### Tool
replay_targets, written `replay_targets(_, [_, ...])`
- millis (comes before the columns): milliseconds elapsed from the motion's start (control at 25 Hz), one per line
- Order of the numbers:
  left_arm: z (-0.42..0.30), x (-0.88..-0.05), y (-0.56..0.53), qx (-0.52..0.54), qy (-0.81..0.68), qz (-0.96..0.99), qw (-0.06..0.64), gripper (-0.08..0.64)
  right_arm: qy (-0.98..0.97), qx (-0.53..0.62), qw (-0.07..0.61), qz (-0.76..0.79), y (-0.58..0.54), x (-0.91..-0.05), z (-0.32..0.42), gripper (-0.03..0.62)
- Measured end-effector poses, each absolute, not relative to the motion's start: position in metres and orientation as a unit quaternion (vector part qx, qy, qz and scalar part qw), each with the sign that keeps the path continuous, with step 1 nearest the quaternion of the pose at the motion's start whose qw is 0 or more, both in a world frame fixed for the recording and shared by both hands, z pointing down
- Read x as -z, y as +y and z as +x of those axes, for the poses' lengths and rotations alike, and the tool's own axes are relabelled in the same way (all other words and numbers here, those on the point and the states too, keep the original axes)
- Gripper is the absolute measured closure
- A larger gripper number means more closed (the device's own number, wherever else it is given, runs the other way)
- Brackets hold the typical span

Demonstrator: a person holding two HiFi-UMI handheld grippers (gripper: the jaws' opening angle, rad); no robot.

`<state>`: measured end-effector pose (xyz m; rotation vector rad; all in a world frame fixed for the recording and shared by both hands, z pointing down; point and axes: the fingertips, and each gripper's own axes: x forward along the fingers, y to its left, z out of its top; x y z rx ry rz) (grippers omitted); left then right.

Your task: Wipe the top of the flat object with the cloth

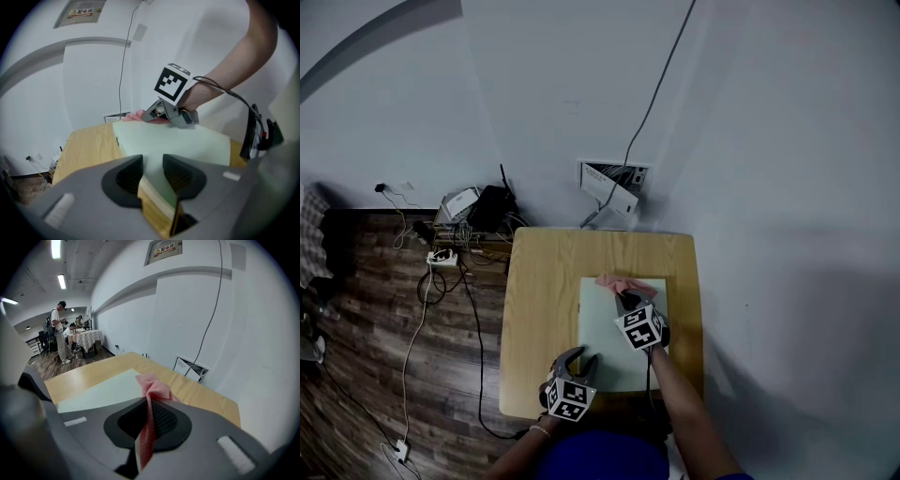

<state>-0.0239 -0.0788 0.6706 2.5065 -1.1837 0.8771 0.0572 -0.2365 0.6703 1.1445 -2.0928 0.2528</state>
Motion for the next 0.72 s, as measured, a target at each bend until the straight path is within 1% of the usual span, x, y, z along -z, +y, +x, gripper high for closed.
replay_targets(360, [-0.022,-0.673,-0.078,-0.3,-0.406,0.855,0.116,0.426,-0.794,-0.115,0.36,0.476,-0.234,-0.673,0.102,0.578])
replay_targets(720, [-0.021,-0.672,-0.079,-0.302,-0.407,0.855,0.113,0.426,-0.778,-0.127,0.356,0.501,-0.233,-0.672,0.12,0.578])
